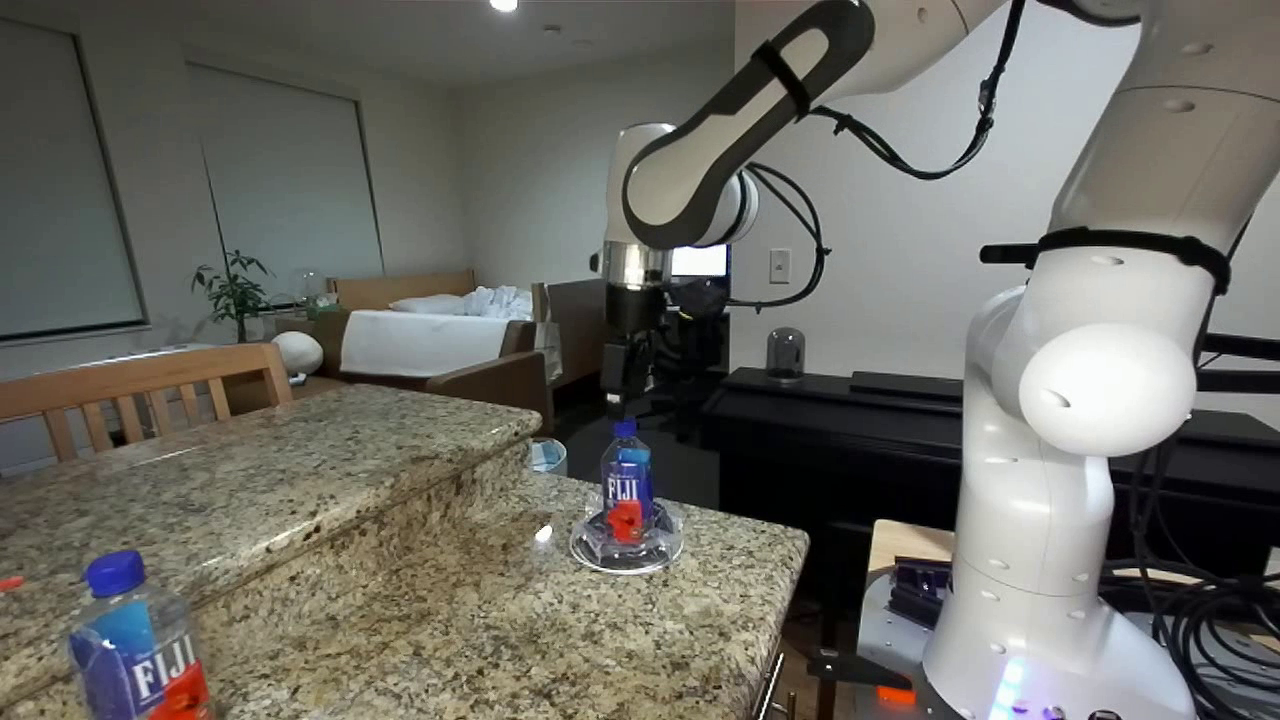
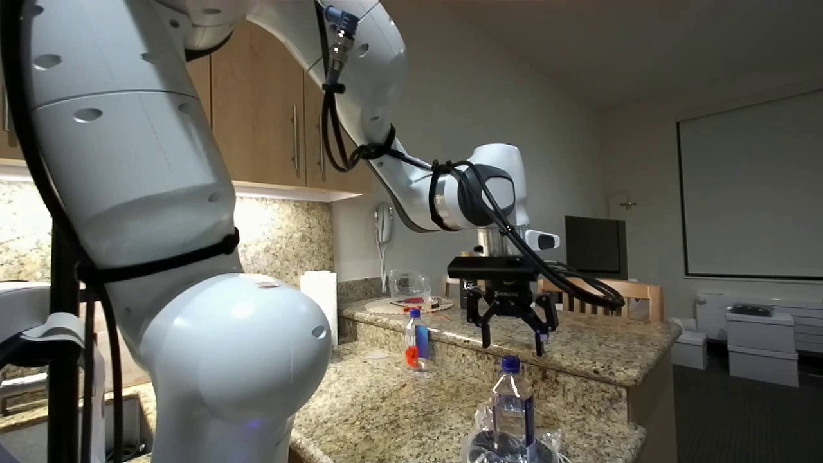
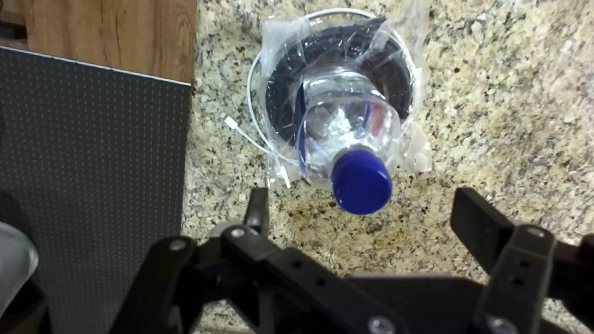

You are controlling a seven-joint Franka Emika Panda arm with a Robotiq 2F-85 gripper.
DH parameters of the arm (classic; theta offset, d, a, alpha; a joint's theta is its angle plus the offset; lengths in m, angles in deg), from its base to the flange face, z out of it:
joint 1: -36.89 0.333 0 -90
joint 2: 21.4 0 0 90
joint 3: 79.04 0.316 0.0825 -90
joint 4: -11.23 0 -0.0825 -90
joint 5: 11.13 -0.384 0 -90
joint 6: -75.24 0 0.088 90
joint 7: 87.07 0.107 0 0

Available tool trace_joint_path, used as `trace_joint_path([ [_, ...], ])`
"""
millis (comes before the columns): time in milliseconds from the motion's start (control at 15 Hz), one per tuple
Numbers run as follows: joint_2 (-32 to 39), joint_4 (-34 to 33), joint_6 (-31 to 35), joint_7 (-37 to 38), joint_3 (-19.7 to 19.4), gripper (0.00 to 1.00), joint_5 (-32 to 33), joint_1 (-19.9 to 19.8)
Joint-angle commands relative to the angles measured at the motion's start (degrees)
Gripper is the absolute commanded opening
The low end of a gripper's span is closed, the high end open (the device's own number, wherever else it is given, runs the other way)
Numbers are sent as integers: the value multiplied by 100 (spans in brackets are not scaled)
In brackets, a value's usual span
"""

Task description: Move the bottle and the black cable to the left on the counter

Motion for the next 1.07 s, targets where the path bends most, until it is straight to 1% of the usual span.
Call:
trace_joint_path([
  [0, 466, -210, 7, -315, 46, 100, -268, -92],
  [267, 716, -324, -153, -460, 45, 100, -466, -139],
  [333, 762, -344, -180, -489, 55, 92, -486, -153],
  [400, 798, -372, -243, -495, 69, 74, -493, -169],
  [600, 836, -415, -371, -444, 112, 53, -441, -220],
  [1000, 830, -524, -640, -316, 224, 14, -302, -248],
])
